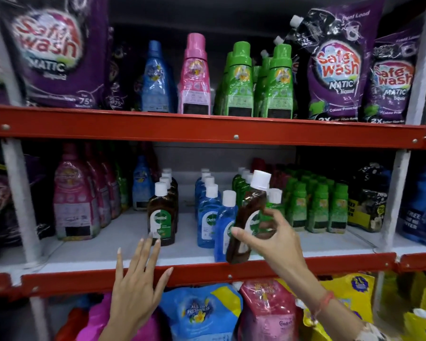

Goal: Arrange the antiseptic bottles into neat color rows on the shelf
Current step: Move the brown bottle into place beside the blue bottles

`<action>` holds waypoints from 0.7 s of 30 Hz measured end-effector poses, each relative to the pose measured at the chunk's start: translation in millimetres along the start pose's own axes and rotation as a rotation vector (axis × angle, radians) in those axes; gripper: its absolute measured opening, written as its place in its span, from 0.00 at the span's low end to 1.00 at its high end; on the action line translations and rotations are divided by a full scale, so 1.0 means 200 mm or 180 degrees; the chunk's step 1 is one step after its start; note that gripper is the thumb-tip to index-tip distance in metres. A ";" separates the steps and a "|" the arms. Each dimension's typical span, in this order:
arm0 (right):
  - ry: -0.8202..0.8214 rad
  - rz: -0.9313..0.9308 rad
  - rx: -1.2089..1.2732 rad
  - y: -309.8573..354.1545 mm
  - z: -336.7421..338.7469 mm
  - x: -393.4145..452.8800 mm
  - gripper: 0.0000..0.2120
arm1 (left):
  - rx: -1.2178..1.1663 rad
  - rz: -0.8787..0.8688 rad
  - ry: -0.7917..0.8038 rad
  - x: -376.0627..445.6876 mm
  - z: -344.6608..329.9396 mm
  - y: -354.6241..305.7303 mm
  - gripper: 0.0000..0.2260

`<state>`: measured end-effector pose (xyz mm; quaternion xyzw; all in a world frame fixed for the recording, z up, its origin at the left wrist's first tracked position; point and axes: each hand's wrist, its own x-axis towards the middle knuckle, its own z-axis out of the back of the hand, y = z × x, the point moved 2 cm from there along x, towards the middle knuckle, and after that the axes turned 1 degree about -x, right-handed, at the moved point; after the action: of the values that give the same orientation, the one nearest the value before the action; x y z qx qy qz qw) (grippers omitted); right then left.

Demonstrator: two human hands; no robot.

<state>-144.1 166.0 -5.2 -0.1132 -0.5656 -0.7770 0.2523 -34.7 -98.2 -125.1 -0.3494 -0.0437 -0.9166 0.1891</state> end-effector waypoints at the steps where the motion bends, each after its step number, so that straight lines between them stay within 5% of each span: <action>1: 0.0057 0.0047 0.0033 0.03 -0.06 -0.01 0.37 | 0.0039 0.0060 0.0019 -0.01 0.01 0.05 0.32; 11: 0.0281 -0.0013 0.0041 0.17 -0.70 0.02 0.39 | 0.0073 0.0229 0.0184 -0.04 0.05 0.27 0.31; 21: 0.0298 -0.0213 -0.0394 0.14 -0.96 0.08 0.43 | -0.0063 0.0107 0.0149 -0.04 0.04 0.29 0.29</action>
<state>-121.6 -24.3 -39.6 -0.0732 -0.5076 -0.8228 0.2449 -2.8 -148.3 -126.8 -0.3304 -0.0244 -0.9216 0.2020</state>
